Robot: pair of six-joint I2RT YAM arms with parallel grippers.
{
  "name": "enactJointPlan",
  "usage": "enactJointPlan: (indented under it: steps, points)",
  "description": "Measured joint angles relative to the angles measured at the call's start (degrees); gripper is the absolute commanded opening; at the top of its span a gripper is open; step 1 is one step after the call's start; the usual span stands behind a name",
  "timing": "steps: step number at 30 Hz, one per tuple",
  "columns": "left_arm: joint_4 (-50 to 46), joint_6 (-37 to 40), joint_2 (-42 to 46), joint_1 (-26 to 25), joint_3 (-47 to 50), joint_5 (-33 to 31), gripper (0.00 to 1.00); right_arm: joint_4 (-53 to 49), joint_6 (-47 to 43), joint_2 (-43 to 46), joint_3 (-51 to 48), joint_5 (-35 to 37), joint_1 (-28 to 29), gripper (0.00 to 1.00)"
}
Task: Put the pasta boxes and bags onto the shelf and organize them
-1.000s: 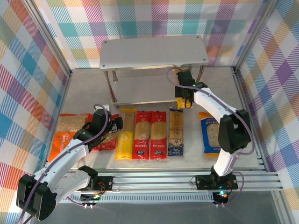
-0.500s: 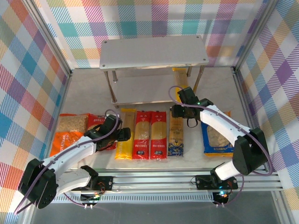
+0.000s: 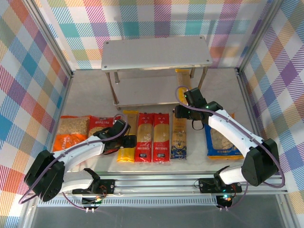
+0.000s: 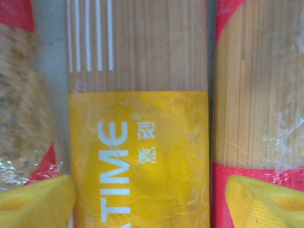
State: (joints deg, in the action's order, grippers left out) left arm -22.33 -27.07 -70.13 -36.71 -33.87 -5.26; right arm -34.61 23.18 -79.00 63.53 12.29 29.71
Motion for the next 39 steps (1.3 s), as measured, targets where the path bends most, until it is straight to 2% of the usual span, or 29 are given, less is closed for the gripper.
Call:
enactJointPlan:
  steps: [10, 15, 24, 29, 32, 39]
  points:
    - [1.49, -0.61, -4.72, -0.68, -0.02, -1.40, 0.84, -0.13, 0.00, 2.47, 0.00, 0.04, 0.00, 0.80]
    - [2.08, -0.85, -6.43, -0.83, -0.35, -1.42, 0.79, -0.13, 0.00, 2.58, 0.00, 0.02, 0.00, 0.80]
    - [3.58, -1.92, -7.76, -0.94, -1.01, -1.18, 0.49, -0.15, 0.00, 2.58, 0.00, 0.02, 0.00, 0.80]
    - [5.07, -2.08, -8.70, -0.94, -1.90, -0.17, 0.40, -0.17, 0.00, 2.75, 0.00, 0.02, 0.00, 0.80]
    - [5.40, -2.14, -8.28, -0.94, -2.29, 0.28, 0.01, -0.22, 0.00, 3.28, 0.00, 0.02, 0.00, 0.80]
    - [6.16, -1.86, -6.12, -0.92, -3.50, 0.09, 0.00, -0.59, 0.00, 5.35, 0.00, 0.22, 0.00, 0.82]
